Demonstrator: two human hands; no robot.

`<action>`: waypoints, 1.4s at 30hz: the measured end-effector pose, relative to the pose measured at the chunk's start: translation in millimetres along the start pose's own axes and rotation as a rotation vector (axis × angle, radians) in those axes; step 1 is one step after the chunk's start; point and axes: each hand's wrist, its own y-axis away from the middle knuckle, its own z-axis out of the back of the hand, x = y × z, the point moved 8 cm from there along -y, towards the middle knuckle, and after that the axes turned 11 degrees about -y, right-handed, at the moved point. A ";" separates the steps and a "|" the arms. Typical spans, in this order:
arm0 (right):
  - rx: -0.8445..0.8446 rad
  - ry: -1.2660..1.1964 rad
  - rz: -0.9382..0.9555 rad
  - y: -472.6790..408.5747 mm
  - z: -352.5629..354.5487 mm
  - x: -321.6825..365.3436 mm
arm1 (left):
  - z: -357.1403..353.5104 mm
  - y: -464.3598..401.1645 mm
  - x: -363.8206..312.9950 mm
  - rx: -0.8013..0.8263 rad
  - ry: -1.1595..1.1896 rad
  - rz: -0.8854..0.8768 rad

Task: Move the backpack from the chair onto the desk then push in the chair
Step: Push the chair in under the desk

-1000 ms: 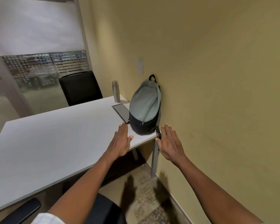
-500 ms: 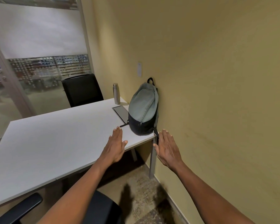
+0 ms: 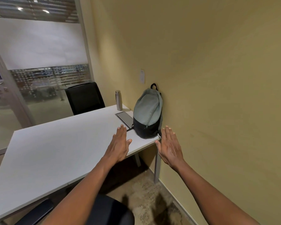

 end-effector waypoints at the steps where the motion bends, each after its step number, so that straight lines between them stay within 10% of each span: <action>1: -0.008 0.001 -0.009 6.7 -0.1 8.0 | 4.3 7.2 4.9 0.002 0.001 -0.013; 42: -0.101 0.029 -0.086 120.5 15.7 263.7 | 132.0 196.6 216.3 0.030 -0.034 -0.103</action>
